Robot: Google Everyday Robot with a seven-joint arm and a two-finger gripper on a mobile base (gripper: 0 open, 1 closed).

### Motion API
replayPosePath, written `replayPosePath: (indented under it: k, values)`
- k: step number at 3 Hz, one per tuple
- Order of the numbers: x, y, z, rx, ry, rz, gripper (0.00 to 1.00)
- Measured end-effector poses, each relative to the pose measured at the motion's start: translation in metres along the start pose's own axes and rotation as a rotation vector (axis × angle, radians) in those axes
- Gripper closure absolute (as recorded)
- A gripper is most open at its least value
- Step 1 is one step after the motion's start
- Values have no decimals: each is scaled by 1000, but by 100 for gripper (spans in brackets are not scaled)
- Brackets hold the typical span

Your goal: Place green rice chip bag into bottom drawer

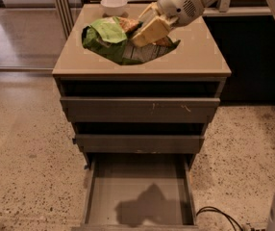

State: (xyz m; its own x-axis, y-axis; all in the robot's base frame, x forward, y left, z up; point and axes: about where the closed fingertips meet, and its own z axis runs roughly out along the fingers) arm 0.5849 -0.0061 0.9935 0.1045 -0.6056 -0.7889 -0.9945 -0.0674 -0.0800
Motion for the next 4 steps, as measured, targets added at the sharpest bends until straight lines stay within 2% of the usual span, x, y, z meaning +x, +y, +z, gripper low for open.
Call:
replayPosePath:
  k: [1, 2, 3, 4]
  values:
    - [4, 38, 19, -64, -14, 28, 100]
    - [25, 73, 47, -147, -14, 89, 100]
    - [25, 73, 47, -147, -14, 89, 100]
    - [42, 83, 59, -145, -21, 118, 100]
